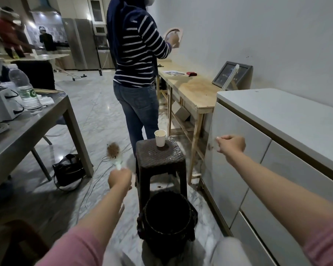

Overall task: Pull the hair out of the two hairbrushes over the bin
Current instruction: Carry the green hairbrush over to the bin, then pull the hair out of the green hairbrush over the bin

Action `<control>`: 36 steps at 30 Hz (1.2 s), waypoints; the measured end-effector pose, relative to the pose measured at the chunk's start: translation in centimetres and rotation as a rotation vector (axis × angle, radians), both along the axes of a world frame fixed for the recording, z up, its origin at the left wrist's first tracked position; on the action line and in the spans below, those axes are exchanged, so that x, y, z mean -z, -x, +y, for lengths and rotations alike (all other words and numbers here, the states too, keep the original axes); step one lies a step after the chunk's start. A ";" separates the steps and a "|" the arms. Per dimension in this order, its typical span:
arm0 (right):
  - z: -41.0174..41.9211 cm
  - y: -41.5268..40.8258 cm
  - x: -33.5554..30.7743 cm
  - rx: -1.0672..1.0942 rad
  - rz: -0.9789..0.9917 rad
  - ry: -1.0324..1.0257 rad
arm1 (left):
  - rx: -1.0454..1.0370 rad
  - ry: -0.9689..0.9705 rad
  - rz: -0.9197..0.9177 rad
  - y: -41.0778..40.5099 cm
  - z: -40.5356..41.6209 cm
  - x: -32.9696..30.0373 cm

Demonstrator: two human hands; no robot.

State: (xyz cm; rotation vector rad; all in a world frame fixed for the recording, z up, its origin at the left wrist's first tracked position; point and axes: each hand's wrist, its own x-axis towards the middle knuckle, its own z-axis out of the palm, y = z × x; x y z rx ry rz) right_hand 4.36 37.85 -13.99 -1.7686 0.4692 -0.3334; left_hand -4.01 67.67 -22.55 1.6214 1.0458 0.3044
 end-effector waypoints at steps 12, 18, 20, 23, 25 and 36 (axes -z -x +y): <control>8.5 -1.9 6.5 -0.290 0.285 0.100 | 0.343 -0.136 0.040 -1.0 -2.5 1.2; 10.4 -1.9 8.7 -0.632 0.375 0.249 | 0.405 -0.112 0.018 -1.2 -2.9 1.3; 10.5 -2.0 8.4 -0.616 0.342 0.307 | 0.411 -0.086 0.011 -1.1 -3.0 1.4; 10.4 -2.2 7.8 -0.560 0.278 0.303 | 0.436 -0.079 0.020 -0.9 -3.4 1.4; 10.5 -2.1 7.4 -0.554 0.247 0.306 | 0.445 -0.070 0.022 -0.9 -3.8 1.4; 13.3 0.8 4.7 -0.738 -0.062 0.412 | 0.435 0.033 -0.023 0.1 -7.9 -0.2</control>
